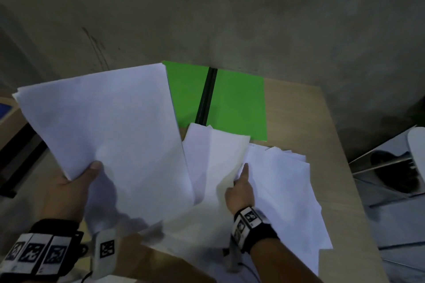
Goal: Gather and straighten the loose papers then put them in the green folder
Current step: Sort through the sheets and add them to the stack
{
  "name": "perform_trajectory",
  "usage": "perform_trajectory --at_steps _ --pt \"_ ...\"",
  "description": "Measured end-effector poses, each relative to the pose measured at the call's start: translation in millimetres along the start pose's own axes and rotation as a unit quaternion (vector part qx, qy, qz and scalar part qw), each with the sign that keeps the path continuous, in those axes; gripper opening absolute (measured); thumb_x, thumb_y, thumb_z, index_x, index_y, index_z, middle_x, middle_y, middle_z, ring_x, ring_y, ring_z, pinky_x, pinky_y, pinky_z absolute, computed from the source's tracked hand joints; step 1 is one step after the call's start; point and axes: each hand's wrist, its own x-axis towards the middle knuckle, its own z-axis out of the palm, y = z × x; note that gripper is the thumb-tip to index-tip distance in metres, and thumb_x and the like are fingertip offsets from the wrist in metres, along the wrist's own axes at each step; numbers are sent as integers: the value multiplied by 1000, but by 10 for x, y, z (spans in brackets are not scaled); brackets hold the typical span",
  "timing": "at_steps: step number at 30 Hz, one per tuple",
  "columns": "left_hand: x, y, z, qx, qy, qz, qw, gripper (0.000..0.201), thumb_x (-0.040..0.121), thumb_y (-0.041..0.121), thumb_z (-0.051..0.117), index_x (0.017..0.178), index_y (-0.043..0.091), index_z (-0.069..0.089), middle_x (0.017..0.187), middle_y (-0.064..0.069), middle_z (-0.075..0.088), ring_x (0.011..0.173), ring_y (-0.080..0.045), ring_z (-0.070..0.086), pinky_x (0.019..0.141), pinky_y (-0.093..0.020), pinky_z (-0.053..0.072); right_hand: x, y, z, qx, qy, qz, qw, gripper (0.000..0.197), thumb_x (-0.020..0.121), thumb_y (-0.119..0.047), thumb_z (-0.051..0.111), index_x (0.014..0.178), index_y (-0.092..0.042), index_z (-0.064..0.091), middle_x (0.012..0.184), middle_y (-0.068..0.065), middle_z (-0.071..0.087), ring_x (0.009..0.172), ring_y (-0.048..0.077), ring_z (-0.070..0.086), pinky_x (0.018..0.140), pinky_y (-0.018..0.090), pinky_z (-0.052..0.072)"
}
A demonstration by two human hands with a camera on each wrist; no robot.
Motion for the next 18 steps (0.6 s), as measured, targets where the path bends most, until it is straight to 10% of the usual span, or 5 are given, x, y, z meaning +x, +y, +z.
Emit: perform_trajectory --at_steps 4,10,15,18 --pt "-23 35 32 9 -13 2 1000 75 46 65 61 101 13 62 101 -8 58 98 -22 53 89 -38 38 292 122 -373 -192 -2 -57 980 53 82 -11 47 134 -16 53 136 11 54 123 33 48 101 33 39" --pt "-56 98 121 -31 -36 0 999 31 80 23 72 104 14 56 107 -8 55 105 -21 51 88 -34 33 207 153 -385 -246 2 38 969 77 72 -51 67 137 -22 37 138 7 42 126 33 39 101 44 34" --pt "-161 264 264 -6 -51 -3 999 32 90 6 59 119 -7 58 107 -14 54 98 -20 47 72 -19 41 207 105 -399 -91 -74 64 991 42 81 -24 65 122 -16 58 125 8 62 111 29 59 89 33 49" --pt "-229 390 340 4 -51 -3 999 29 92 2 55 121 0 54 108 -12 50 103 -23 49 64 -1 41 133 200 -580 -55 -15 42 997 4 82 -24 60 85 -23 62 116 15 64 100 33 61 83 35 51"
